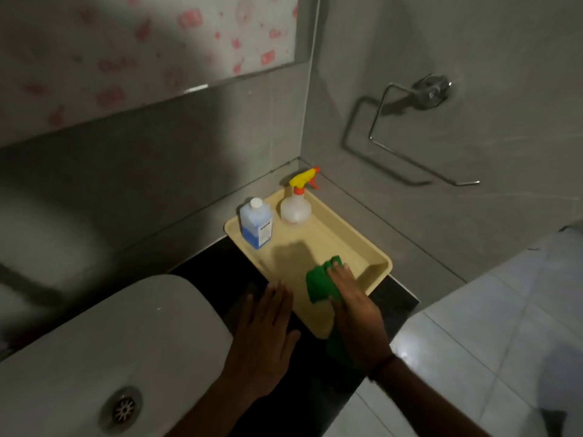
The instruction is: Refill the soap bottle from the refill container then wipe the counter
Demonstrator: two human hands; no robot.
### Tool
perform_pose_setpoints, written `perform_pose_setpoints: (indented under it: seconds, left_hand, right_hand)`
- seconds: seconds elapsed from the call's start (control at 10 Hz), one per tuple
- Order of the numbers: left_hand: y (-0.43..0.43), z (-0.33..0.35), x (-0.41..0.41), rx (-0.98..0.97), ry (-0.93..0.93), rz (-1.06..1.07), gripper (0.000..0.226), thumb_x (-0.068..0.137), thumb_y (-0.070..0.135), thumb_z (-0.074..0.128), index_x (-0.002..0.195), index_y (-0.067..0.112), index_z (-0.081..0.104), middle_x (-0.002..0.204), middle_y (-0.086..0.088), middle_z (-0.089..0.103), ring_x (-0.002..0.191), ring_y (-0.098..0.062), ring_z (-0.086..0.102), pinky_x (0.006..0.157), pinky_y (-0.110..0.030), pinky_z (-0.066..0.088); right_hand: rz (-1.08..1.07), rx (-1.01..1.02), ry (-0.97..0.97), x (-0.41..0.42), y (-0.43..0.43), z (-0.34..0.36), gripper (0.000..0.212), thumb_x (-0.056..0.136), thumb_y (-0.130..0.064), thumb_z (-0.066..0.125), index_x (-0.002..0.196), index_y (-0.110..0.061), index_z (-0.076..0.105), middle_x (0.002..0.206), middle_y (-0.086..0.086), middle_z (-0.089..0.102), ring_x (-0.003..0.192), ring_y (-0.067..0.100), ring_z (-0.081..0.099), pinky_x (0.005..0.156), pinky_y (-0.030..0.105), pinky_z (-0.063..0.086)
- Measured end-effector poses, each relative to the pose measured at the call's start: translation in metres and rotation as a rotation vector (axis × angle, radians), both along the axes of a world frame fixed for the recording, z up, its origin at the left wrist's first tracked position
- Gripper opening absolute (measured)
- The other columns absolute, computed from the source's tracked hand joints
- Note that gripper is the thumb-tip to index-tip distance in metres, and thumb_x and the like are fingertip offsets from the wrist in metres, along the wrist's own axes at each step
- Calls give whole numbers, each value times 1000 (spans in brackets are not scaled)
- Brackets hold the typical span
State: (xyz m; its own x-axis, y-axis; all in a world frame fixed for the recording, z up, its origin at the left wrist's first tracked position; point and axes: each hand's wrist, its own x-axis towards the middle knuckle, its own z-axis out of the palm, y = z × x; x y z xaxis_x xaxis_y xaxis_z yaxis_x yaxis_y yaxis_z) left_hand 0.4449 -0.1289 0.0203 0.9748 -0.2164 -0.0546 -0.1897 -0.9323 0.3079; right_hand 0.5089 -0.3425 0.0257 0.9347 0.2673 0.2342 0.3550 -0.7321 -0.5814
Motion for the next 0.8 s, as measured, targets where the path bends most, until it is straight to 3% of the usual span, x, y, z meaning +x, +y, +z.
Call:
perform_pose_setpoints:
  seconds: [0.1, 0.2, 0.3, 0.4, 0.5, 0.6, 0.7, 0.8]
  left_hand:
    - [-25, -3, 50, 49, 24, -14, 72, 106, 47, 25, 164, 18, -6, 173, -3, -8, 160, -26, -7, 129, -55, 6]
    - [-40, -16, 90, 118, 21, 6, 72, 101, 46, 25, 164, 13, 8, 172, -10, 7, 160, -32, 9, 126, -58, 10]
    - [-46, -38, 116, 132, 78, 8, 77, 97, 49, 14, 164, 10, 11, 172, -13, 11, 160, -33, 12, 127, -59, 3]
    - [-46, -62, 126, 189, 113, 23, 83, 95, 56, 8, 163, 9, 8, 173, -15, 10, 160, -31, 10, 128, -56, 0]
    - [-45, -75, 128, 190, 105, 25, 86, 96, 61, 13, 162, 6, 18, 170, -17, 22, 158, -31, 21, 129, -53, 7]
    - [-46, -79, 130, 180, 99, 44, 85, 97, 61, 15, 162, 7, 17, 170, -17, 22, 158, -31, 21, 129, -52, 10]
    - [-43, -71, 128, 177, 91, 52, 84, 96, 60, 12, 162, 7, 15, 170, -16, 22, 158, -31, 21, 129, -53, 12]
    - [-42, -57, 116, 134, 18, 90, 79, 100, 58, 15, 162, 8, 19, 170, -13, 23, 158, -29, 23, 128, -54, 16]
  right_hand:
    - [42, -120, 86, 89, -8, 2, 55, 106, -44, 33, 158, -39, 16, 167, -10, 16, 155, 8, 9, 123, 23, 11]
    - [43, -354, 113, 156, -2, -29, 58, 107, -26, 41, 161, -25, 19, 169, 1, 17, 156, 21, 14, 127, 42, 19]
    - [86, -521, 172, 191, 10, -65, 64, 105, -24, 47, 161, -25, 16, 170, 4, 12, 156, 27, 12, 124, 48, 25]
    - [125, -624, 262, 202, 17, -101, 62, 107, -39, 38, 162, -26, 12, 171, 3, 7, 157, 32, 3, 127, 48, 12]
    - [124, -616, 274, 198, 14, -121, 63, 106, -51, 27, 161, -28, 7, 170, 1, 3, 156, 32, -3, 126, 48, 0]
    - [125, -607, 245, 199, 7, -124, 65, 104, -57, 23, 161, -29, 7, 170, 0, 3, 157, 30, -2, 125, 48, 0]
    - [141, -594, 278, 196, 13, -106, 69, 104, -59, 25, 162, -27, 4, 170, 3, -1, 157, 30, -5, 127, 48, 0]
    - [104, -388, 185, 170, 23, -61, 68, 104, -56, 31, 162, -24, 15, 170, 4, 11, 157, 28, 4, 127, 50, 11]
